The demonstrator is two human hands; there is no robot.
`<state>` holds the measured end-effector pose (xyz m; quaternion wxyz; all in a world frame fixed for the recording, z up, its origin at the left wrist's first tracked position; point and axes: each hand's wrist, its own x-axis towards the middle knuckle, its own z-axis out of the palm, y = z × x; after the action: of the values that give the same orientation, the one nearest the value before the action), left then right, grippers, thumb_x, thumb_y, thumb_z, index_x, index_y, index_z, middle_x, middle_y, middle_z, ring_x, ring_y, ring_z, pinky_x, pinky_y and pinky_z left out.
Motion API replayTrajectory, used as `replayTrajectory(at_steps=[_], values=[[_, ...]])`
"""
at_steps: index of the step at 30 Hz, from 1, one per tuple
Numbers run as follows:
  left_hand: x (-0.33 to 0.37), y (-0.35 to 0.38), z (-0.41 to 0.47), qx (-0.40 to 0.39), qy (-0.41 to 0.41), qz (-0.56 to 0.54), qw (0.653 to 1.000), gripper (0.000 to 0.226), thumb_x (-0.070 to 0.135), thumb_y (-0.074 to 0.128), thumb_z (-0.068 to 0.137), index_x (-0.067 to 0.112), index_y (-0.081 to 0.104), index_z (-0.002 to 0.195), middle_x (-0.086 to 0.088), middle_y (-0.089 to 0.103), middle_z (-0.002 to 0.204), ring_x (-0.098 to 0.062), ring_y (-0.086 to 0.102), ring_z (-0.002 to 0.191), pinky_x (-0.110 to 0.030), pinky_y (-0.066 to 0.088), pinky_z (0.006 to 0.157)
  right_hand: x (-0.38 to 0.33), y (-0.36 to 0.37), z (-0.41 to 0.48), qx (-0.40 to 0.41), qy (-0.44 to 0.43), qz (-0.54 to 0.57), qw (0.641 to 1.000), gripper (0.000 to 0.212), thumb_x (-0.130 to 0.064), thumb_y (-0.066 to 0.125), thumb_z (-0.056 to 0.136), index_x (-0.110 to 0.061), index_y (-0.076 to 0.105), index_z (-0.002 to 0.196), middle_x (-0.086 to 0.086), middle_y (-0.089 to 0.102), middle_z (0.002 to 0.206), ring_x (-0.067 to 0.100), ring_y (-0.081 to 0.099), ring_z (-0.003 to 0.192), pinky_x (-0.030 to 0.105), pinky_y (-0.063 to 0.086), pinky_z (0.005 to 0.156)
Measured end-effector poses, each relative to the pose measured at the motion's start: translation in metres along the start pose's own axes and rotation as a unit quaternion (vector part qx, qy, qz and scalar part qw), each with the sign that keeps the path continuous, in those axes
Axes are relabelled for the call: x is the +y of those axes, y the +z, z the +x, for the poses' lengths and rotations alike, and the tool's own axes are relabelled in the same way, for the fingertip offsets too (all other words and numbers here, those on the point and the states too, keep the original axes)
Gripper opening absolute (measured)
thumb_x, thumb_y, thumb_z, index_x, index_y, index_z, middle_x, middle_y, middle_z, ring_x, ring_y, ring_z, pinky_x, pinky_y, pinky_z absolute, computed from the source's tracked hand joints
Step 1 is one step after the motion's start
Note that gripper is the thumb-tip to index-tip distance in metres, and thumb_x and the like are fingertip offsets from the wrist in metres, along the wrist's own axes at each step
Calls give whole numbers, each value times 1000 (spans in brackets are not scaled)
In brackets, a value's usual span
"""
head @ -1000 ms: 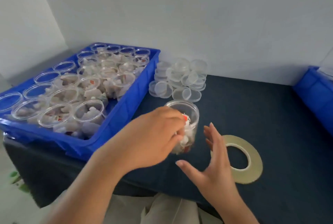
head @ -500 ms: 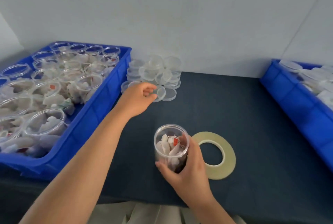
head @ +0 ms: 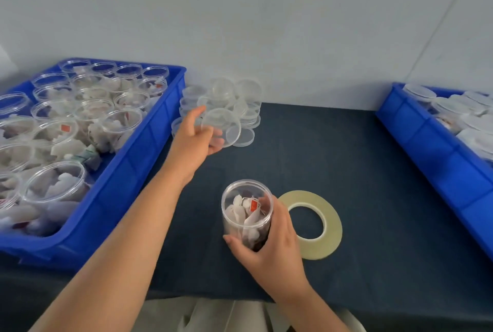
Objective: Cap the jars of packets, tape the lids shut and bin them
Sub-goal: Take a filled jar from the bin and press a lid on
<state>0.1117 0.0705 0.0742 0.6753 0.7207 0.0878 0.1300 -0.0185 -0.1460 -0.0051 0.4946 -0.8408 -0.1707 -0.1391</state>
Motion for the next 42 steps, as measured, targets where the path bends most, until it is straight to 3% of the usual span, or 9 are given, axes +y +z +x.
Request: replayTrajectory(at_steps=[3, 9, 15, 19, 23, 27, 30, 37, 42], values=[[25, -17, -56, -124, -58, -91, 986, 40, 10, 49, 110, 35, 67, 134, 3, 69, 87, -8, 69, 78, -31, 63, 74, -2, -1, 0, 5, -4, 0, 1000, 89, -60, 85, 76, -34, 41, 149, -29, 51, 139, -1, 52, 131, 16, 44, 107], [33, -11, -123, -174, -4, 309, 935, 36, 38, 41, 112, 50, 53, 144, 24, 59, 129, 2, 59, 117, -27, 46, 97, -3, -1, -2, 7, -18, 7, 1000, 91, -59, 85, 76, -45, 35, 150, -38, 44, 143, -5, 49, 134, 9, 37, 109], [40, 8, -139, -213, 85, 374, 899, 46, 27, 39, 113, 41, 43, 157, 25, 45, 150, 12, 37, 134, -7, 29, 104, -4, 0, -3, 13, -6, 21, 1000, 84, -58, 87, 78, -35, 45, 147, -30, 54, 135, 3, 57, 127, 16, 48, 101], [44, 28, -150, -223, 46, 445, 866, 75, 73, 37, 96, 42, 25, 162, 15, 33, 159, -8, 36, 145, -28, 36, 102, -5, 0, -3, 5, -9, 29, 1000, 72, -48, 86, 80, -34, 48, 140, -28, 55, 126, 7, 62, 115, 18, 51, 88], [43, 51, -156, -170, 75, 584, 790, 84, 86, 43, 84, 35, 33, 151, 3, 40, 136, -20, 46, 122, -34, 46, 87, -6, 2, 3, -20, -37, 31, 999, 52, -41, 80, 84, -30, 57, 129, -20, 57, 116, 13, 64, 102, 27, 56, 76], [37, 59, -158, -146, 160, 664, 716, 75, 85, 34, 87, 24, 42, 129, 2, 44, 115, -20, 44, 99, -34, 45, 75, -7, 2, 2, -8, -35, -12, 999, 41, -47, 67, 84, -38, 47, 118, -24, 50, 104, 4, 60, 92, 14, 49, 70], [36, 60, -163, -134, 158, 674, 709, 84, 92, 16, 76, 23, 42, 115, 4, 40, 104, -20, 43, 92, -33, 45, 69, -10, 0, 1, -23, -27, -10, 999, 40, -49, 65, 82, -46, 41, 114, -23, 54, 104, 4, 61, 92, 13, 49, 71], [27, 70, -163, -83, 154, 682, 710, 53, 58, 19, 102, 28, 47, 135, -2, 49, 115, -21, 38, 91, -37, 39, 67, -17, 1, 3, 3, -64, -131, 989, 44, -37, 62, 93, -9, 62, 127, -1, 62, 112, 6, 52, 96, 9, 39, 81], [20, 65, -158, -93, 195, 671, 709, 72, 74, 9, 93, 33, 53, 133, -2, 54, 120, -25, 51, 101, -35, 39, 69, -18, -4, 2, -11, -46, -113, 992, 47, -17, 80, 89, -6, 63, 131, 10, 69, 121, 23, 70, 105, 34, 61, 85]])
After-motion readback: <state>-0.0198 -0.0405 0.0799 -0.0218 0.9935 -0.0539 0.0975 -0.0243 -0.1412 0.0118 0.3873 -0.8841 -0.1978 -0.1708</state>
